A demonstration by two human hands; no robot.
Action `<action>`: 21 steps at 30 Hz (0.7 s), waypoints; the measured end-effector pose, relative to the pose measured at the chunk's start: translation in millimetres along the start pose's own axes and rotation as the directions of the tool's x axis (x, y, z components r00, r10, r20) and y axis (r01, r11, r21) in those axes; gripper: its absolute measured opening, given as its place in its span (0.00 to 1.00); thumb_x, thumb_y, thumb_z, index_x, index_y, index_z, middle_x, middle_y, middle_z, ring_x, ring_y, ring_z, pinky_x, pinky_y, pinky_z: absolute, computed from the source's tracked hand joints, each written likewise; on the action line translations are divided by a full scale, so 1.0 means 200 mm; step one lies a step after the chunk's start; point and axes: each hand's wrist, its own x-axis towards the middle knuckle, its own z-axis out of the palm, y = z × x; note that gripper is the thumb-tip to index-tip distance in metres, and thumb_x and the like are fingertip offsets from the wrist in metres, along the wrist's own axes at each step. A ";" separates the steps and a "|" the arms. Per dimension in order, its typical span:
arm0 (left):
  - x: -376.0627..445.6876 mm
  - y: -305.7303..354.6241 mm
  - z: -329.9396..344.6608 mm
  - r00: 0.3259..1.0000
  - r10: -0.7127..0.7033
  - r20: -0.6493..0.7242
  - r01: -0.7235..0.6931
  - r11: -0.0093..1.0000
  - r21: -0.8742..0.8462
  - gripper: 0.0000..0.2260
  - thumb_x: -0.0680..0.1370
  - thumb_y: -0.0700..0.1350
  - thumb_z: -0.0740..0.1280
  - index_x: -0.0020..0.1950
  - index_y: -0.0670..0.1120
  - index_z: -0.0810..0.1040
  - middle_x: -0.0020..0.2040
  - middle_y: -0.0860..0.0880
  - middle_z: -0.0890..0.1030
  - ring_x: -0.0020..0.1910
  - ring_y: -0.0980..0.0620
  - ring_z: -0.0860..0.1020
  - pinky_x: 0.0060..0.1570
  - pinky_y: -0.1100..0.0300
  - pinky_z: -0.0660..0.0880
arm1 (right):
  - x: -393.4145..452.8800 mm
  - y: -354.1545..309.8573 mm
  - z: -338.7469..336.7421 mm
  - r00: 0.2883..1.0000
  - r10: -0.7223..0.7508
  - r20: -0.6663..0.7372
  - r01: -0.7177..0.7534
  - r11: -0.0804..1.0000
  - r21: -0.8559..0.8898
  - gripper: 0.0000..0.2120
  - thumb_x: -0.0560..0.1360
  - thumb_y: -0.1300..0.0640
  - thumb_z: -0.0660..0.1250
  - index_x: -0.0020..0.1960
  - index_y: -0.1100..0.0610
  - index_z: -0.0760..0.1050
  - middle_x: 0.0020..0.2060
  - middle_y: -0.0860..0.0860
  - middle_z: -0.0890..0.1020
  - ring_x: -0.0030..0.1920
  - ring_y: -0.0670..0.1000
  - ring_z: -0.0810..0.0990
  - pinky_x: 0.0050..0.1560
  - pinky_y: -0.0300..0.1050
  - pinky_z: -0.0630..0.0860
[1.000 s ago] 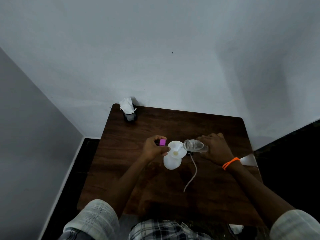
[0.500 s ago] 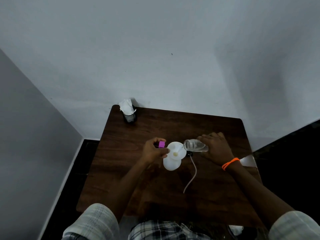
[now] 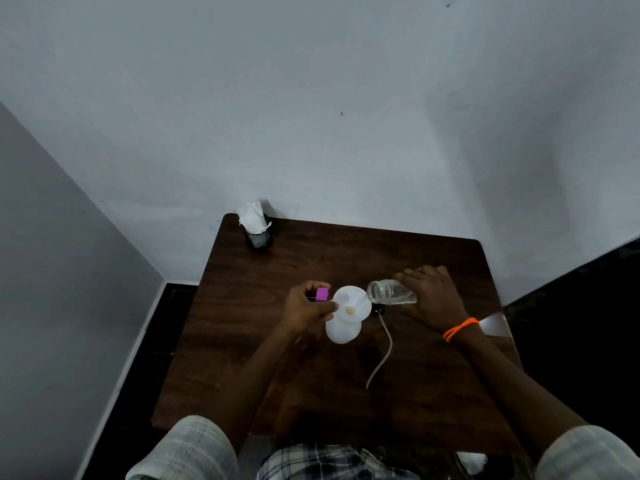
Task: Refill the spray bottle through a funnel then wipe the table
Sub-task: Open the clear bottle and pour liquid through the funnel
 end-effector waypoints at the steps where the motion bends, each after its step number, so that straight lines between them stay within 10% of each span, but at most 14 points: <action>1: 0.00 0.00 0.00 1.000 -0.002 0.002 0.002 1.000 0.004 0.18 0.70 0.35 0.79 0.57 0.46 0.81 0.54 0.41 0.82 0.45 0.42 0.86 0.44 0.51 0.85 | 0.00 0.00 0.00 1.000 0.001 -0.002 -0.001 1.000 0.001 0.33 0.65 0.32 0.63 0.60 0.53 0.83 0.55 0.51 0.86 0.49 0.56 0.81 0.48 0.49 0.64; 21: 0.00 -0.02 -0.01 0.999 0.039 0.032 -0.039 0.999 -0.004 0.17 0.70 0.35 0.80 0.56 0.44 0.82 0.53 0.38 0.82 0.41 0.45 0.85 0.41 0.53 0.84 | 0.00 -0.02 -0.06 0.998 0.026 -0.049 -0.026 1.000 -0.006 0.30 0.63 0.39 0.64 0.61 0.50 0.82 0.55 0.48 0.85 0.49 0.56 0.80 0.49 0.51 0.69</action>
